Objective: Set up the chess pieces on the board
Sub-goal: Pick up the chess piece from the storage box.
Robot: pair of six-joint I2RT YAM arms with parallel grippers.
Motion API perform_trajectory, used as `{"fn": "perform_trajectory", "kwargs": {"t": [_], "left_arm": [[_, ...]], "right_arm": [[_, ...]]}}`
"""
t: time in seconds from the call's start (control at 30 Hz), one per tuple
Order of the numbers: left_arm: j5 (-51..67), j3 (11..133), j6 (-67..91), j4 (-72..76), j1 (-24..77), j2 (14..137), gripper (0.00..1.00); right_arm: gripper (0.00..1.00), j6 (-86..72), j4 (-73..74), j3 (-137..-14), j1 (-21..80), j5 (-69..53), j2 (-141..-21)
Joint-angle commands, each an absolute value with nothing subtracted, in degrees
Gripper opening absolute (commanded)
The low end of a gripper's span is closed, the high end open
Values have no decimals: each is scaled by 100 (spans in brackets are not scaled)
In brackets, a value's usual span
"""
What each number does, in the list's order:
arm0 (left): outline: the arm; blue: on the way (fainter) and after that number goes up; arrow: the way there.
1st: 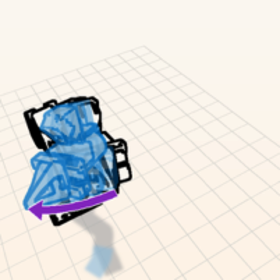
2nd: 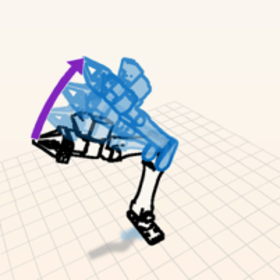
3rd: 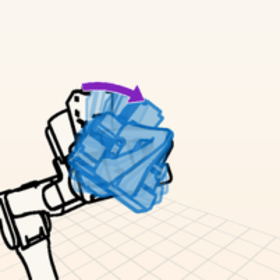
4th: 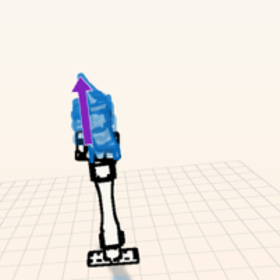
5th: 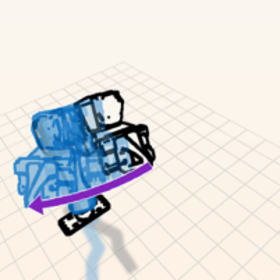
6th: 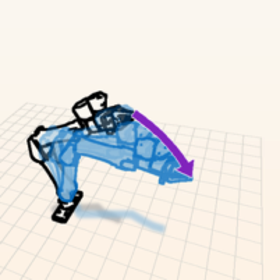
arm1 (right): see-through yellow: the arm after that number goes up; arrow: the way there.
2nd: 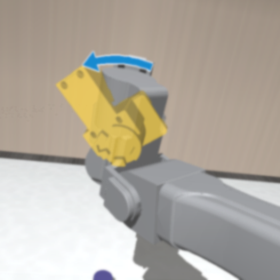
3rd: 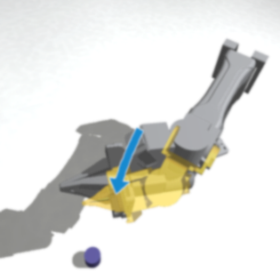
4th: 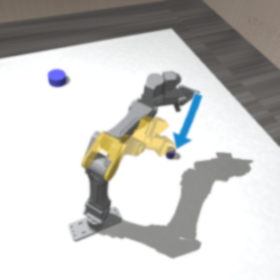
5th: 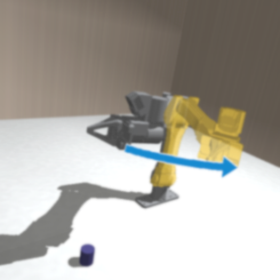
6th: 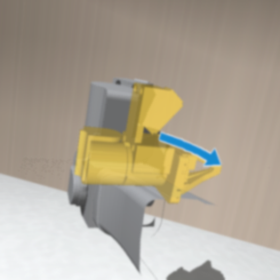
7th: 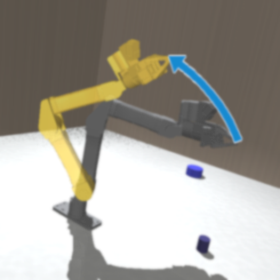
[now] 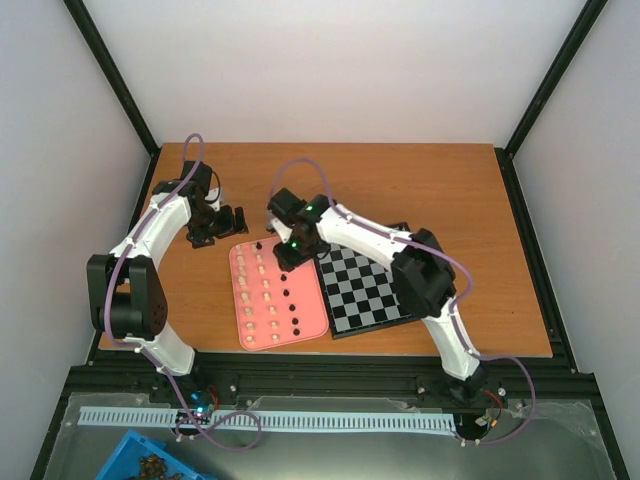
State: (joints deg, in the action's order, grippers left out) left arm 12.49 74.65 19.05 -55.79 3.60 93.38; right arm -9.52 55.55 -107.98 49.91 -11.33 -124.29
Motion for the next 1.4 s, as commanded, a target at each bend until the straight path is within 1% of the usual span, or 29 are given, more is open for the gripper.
{"fn": "perform_trajectory", "kwargs": {"t": [0.0,0.5,1.17,1.27,1.37], "left_arm": [[1274,7604,1916,-5661,390,9194,100],[1296,7525,1916,-5617,390,9199,100],[1305,7525,1921,-5604,388,9225,100],[1310,7524,1918,-5602,394,9228,100],[1310,7530,1925,-5600,388,9215,100]], "right_arm": [[46,-814,5555,-11122,5077,-1486,-12848],[41,-755,5720,-11514,5111,-1628,-13520],[12,-783,5813,-11609,5124,-1478,-13688],[4,-774,5868,-11629,5124,-1385,-13692],[3,-748,5883,-11628,5120,-1183,-13577]]}}
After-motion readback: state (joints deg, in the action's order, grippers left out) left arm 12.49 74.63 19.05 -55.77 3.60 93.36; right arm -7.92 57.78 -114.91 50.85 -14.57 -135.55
